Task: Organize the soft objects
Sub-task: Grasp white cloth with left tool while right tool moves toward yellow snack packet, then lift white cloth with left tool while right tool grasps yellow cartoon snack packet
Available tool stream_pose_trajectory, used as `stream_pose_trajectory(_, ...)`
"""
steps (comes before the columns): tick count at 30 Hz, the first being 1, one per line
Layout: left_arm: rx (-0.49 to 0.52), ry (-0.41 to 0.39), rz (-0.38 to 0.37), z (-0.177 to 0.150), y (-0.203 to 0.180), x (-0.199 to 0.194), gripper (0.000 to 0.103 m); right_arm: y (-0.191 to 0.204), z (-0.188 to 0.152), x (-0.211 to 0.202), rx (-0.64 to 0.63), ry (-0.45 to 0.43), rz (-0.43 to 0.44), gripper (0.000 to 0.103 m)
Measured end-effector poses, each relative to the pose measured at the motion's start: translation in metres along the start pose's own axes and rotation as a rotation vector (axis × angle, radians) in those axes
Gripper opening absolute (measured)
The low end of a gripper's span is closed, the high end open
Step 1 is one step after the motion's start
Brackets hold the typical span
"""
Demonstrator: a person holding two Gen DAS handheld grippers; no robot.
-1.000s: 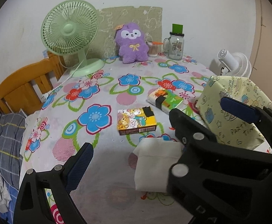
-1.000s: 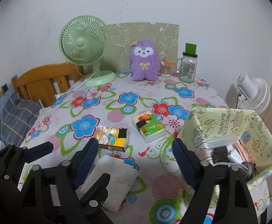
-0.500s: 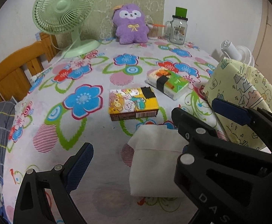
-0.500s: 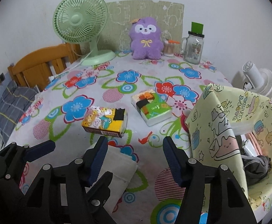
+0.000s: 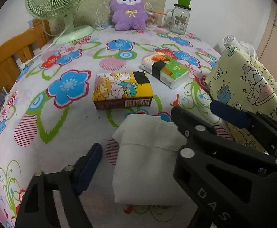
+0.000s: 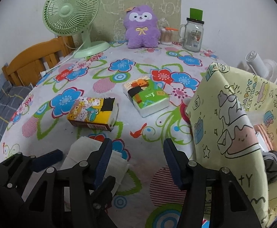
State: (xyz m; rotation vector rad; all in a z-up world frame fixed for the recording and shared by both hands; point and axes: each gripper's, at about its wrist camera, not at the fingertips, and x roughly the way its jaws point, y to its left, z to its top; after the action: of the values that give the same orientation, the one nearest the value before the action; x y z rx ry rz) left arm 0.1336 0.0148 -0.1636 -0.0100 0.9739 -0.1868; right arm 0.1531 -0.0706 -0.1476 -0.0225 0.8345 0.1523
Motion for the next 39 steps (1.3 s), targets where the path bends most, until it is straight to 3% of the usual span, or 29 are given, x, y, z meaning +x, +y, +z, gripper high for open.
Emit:
stream_pose_trajectory(2, 0.018, -0.003, -0.012, 0.0, -0.003, -0.002, 0.056, 0.0, -0.001, 0.002, 0.005, 0.006, 0.006, 0.06)
stream_pose_trajectory(9, 0.025, -0.02, 0.002, 0.002, -0.001, -0.008, 0.038, 0.001, 0.001, 0.001, 0.009, 0.008, 0.04, 0.061)
stream_pose_trajectory(16, 0.032, -0.046, 0.059, 0.008, 0.008, -0.017, 0.035, 0.01, 0.008, 0.002, 0.004, 0.006, 0.072, 0.065)
stream_pose_trajectory(21, 0.026, -0.062, 0.091, 0.014, 0.022, -0.022, 0.035, 0.023, 0.016, 0.001, -0.019, -0.019, 0.084, 0.079)
stream_pose_trajectory(24, 0.024, -0.06, 0.107, 0.018, 0.03, -0.022, 0.035, 0.03, 0.023, 0.001, -0.028, -0.037, 0.084, 0.082)
stream_pose_trajectory(39, -0.025, -0.045, 0.131, 0.03, 0.067, -0.005, 0.035, 0.058, 0.042, 0.03, -0.071, -0.009, 0.065, 0.084)
